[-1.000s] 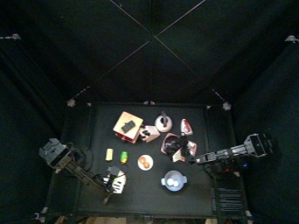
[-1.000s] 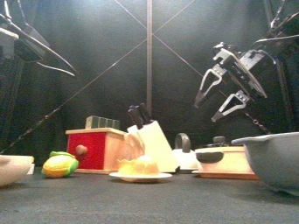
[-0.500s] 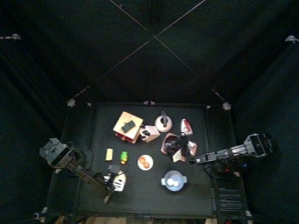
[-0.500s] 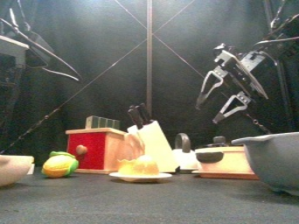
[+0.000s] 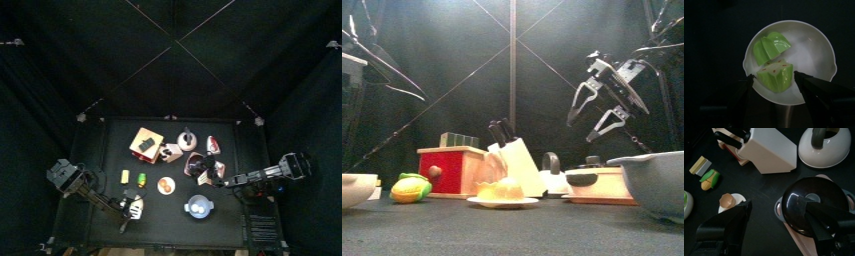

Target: Grab starfruit top

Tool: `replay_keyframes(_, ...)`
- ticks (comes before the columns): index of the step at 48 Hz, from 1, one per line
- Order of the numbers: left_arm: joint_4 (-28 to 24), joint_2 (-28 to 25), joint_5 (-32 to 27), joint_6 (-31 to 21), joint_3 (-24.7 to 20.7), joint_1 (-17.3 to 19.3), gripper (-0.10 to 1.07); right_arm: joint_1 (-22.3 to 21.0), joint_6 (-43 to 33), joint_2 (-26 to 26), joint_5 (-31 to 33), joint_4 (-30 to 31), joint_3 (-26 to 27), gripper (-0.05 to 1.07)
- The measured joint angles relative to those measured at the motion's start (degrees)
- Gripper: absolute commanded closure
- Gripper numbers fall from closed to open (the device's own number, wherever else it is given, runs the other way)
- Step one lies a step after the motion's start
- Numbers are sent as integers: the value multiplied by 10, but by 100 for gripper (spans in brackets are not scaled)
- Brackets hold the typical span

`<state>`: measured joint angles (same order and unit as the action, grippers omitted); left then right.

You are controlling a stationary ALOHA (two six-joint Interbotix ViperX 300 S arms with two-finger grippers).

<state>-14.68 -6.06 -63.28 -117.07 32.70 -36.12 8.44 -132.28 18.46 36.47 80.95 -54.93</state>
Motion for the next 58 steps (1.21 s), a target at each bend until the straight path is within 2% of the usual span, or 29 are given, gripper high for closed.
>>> replay_keyframes(28, 7, -4, 33, -1, 7, 7, 3, -2, 0, -4, 0, -4, 0, 2)
replay_keyframes(46, 10, -7, 40, 0, 14, 11, 25, -2, 1, -6, 0, -6, 0, 2)
replay_keyframes(58, -23, 7, 40, 5, 30, 11, 28, -2, 0, -7, 0, -12, 0, 2)
